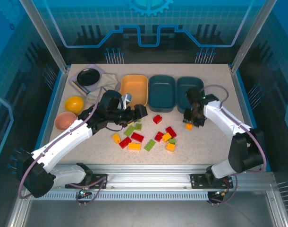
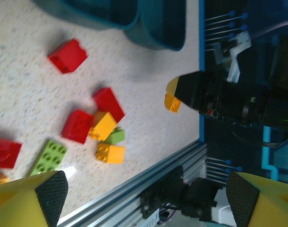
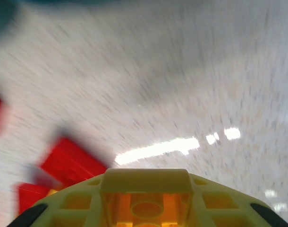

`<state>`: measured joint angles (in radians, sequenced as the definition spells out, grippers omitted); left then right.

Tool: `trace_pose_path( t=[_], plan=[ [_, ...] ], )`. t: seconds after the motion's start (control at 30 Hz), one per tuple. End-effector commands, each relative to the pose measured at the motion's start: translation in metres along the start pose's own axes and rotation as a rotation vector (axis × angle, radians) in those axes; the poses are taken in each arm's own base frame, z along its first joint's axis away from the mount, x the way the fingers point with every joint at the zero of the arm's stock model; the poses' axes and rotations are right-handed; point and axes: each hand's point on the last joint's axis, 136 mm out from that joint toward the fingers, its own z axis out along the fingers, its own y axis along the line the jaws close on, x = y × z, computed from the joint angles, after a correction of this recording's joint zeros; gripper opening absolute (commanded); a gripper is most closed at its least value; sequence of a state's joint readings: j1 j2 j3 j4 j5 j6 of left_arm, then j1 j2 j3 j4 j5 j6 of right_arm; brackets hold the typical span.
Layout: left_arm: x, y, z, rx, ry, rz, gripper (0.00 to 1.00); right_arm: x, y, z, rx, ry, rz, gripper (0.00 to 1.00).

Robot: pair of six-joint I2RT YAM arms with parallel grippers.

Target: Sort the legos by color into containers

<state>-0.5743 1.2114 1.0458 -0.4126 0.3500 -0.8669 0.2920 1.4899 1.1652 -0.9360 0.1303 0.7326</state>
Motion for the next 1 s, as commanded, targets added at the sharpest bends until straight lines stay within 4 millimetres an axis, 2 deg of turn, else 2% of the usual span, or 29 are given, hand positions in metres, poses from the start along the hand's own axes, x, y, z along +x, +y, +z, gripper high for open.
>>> trace_pose_path(
  t=[0.0, 0.1, 0.23, 0.37, 0.43, 0.5, 0.57, 0.63, 0.7, 0.8, 0.83, 0.9, 0.97],
  plan=[
    [-0.018, -0.007, -0.001, -0.04, -0.038, -0.024, 0.9, -0.043, -0.001, -0.009, 0.052, -0.047, -0.055, 0.29],
    [-0.032, 0.002, 0.003, -0.095, -0.048, -0.062, 0.9, -0.081, 0.007, 0.01, 0.055, -0.027, -0.047, 0.3],
    [-0.047, 0.012, 0.006, -0.129, -0.062, -0.087, 0.9, -0.115, 0.011, 0.049, 0.068, 0.042, -0.029, 0.3],
    [-0.052, 0.037, 0.005, -0.221, -0.069, -0.128, 0.89, -0.129, 0.014, 0.079, 0.076, 0.113, -0.02, 0.34],
    [-0.051, 0.048, 0.005, -0.255, -0.07, -0.14, 0.89, -0.133, 0.013, 0.09, 0.083, 0.143, -0.015, 0.4],
    [-0.048, 0.058, 0.002, -0.288, -0.072, -0.15, 0.89, -0.137, 0.015, 0.091, 0.08, 0.143, -0.021, 0.49],
    [-0.045, 0.067, -0.001, -0.32, -0.073, -0.163, 0.88, -0.142, 0.017, 0.083, 0.067, 0.122, -0.026, 0.56],
    [-0.043, 0.075, -0.004, -0.337, -0.077, -0.172, 0.87, -0.147, 0.023, 0.065, 0.041, 0.08, -0.034, 0.61],
    [-0.042, 0.082, -0.006, -0.358, -0.075, -0.166, 0.87, -0.152, 0.029, 0.041, 0.018, 0.028, -0.042, 0.63],
    [-0.042, 0.101, -0.01, -0.431, -0.071, -0.15, 0.86, -0.152, 0.04, -0.008, -0.021, -0.086, -0.069, 0.6],
    [-0.041, 0.112, -0.01, -0.465, -0.065, -0.156, 0.85, -0.148, 0.048, -0.028, -0.052, -0.139, -0.092, 0.6],
    [-0.039, 0.131, -0.008, -0.514, -0.054, -0.175, 0.82, -0.127, 0.07, -0.055, -0.124, -0.215, -0.16, 0.6],
    [-0.04, 0.148, -0.002, -0.53, -0.058, -0.212, 0.79, -0.091, 0.097, -0.072, -0.202, -0.279, -0.264, 0.6]
  ],
)
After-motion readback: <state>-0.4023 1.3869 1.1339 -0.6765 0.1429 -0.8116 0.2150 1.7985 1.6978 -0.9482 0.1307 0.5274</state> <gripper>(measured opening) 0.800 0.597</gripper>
